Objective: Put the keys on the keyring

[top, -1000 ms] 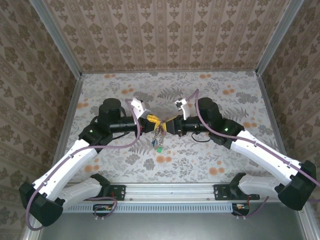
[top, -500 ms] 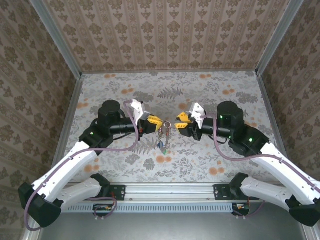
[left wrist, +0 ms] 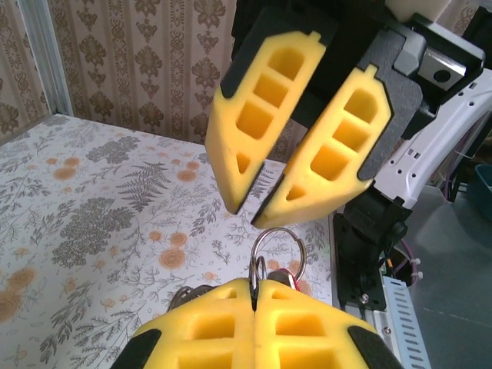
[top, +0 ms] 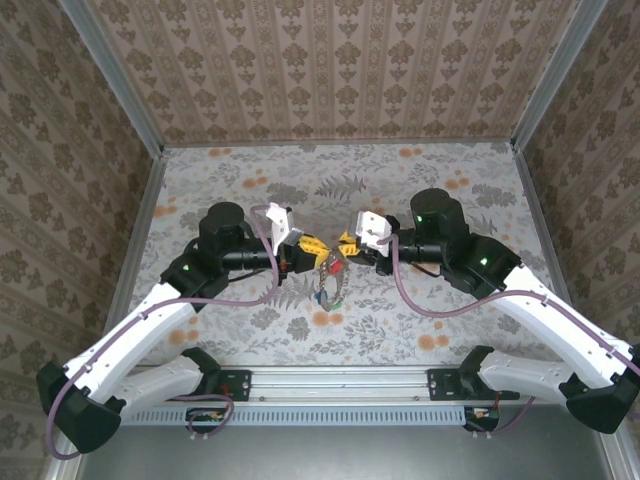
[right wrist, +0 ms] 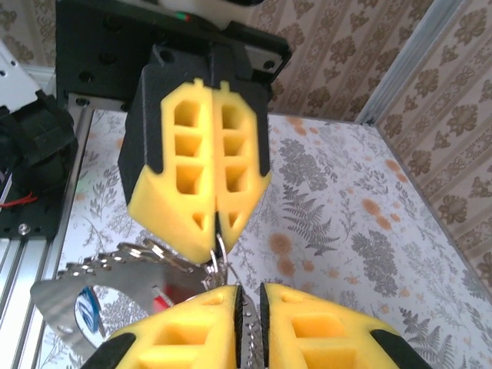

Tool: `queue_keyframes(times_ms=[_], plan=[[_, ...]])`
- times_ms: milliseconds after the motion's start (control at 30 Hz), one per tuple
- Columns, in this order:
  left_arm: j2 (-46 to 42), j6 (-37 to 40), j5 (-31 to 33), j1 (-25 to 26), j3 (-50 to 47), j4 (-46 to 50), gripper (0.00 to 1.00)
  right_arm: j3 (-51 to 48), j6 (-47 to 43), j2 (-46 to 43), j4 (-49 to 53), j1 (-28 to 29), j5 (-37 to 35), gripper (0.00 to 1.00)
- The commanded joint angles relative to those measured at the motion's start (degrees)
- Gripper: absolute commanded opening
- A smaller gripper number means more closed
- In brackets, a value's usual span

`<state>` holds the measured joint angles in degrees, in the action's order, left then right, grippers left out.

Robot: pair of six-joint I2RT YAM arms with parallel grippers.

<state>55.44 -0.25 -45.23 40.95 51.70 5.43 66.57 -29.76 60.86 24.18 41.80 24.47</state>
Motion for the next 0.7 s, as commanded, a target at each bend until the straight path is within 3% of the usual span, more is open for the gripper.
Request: queue_keyframes(times_ms=[0,667], plan=[[-0.2,-0.2,-0.9,0.5,0.6,-4.7,0.0,1.5,-1.9,0.3,3.4,0.6,1.3,0.18],[1.0,-1.5,-1.3,2.2,0.0,-8.5,0.0,-0.3,-1.9,3.1,1.3,4.6,-2.9,0.21]])
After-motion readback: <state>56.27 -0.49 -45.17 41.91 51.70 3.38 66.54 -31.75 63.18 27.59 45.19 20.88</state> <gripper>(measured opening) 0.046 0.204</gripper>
